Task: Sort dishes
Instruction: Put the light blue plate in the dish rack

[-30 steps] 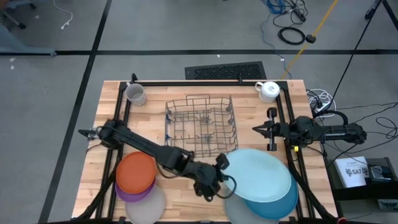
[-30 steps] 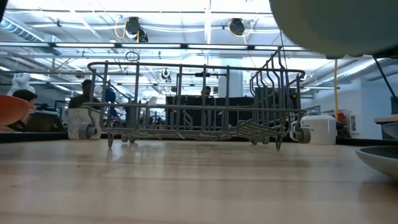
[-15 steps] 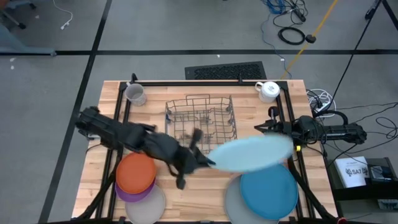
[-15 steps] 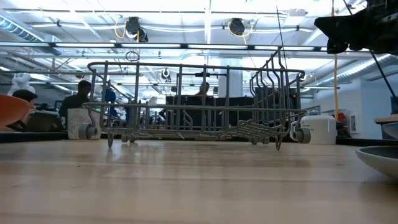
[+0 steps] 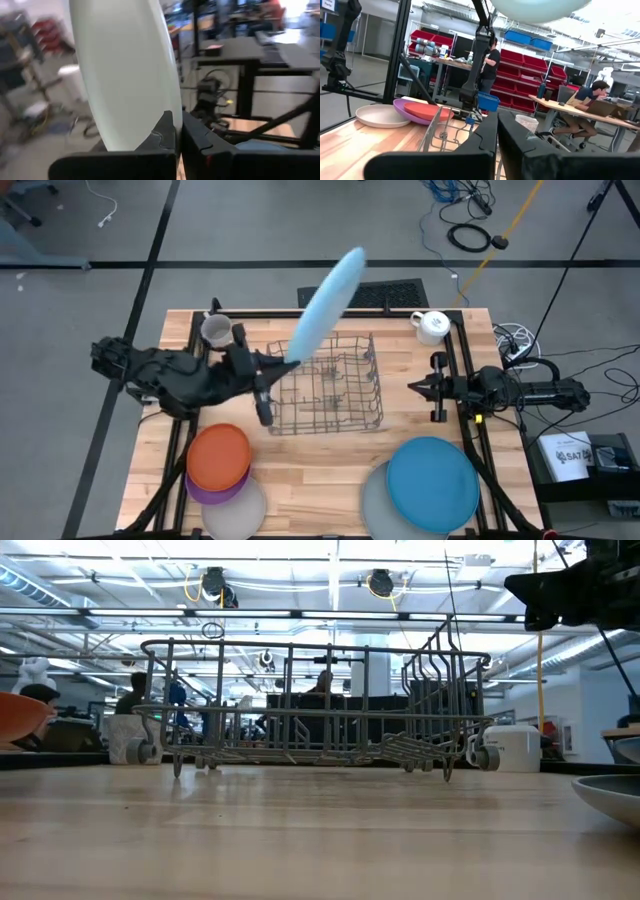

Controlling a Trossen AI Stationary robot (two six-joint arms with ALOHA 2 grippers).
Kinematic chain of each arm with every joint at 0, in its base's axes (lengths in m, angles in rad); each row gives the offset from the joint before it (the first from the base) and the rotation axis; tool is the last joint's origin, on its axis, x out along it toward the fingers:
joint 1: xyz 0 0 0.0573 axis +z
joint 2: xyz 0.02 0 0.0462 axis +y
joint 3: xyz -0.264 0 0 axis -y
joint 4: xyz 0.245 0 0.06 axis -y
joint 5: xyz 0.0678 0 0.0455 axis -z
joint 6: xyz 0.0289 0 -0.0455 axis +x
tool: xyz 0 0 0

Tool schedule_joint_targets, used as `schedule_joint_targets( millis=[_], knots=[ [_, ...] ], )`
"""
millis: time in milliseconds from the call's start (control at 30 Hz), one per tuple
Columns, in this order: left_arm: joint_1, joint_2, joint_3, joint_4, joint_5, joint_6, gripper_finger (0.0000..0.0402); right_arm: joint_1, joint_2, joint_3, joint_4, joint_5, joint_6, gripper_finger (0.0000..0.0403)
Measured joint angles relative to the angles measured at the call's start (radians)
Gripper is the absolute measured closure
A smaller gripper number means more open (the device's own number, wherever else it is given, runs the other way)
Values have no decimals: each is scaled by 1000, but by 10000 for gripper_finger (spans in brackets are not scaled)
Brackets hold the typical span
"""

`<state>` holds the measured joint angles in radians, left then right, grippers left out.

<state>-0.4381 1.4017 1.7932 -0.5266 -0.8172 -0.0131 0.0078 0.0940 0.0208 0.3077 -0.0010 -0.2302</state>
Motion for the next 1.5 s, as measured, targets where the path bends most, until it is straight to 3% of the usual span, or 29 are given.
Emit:
schedule_joint_targets(
  millis=[433, 700, 1300, 1500],
  knots=[
    [-28, -140, -356, -32, -201, -641, 401, 0, 0, 0, -3, -2, 69, 394],
    [-28, -208, -524, -58, -190, -921, 401, 0, 0, 0, -3, -1, 114, 394],
    [-28, -387, -747, -132, -212, -1110, 401, 0, 0, 0, -6, 0, 114, 394],
    [-29, -427, -769, -135, -189, -1124, 401, 0, 0, 0, -6, 1, 111, 394]
  ],
)
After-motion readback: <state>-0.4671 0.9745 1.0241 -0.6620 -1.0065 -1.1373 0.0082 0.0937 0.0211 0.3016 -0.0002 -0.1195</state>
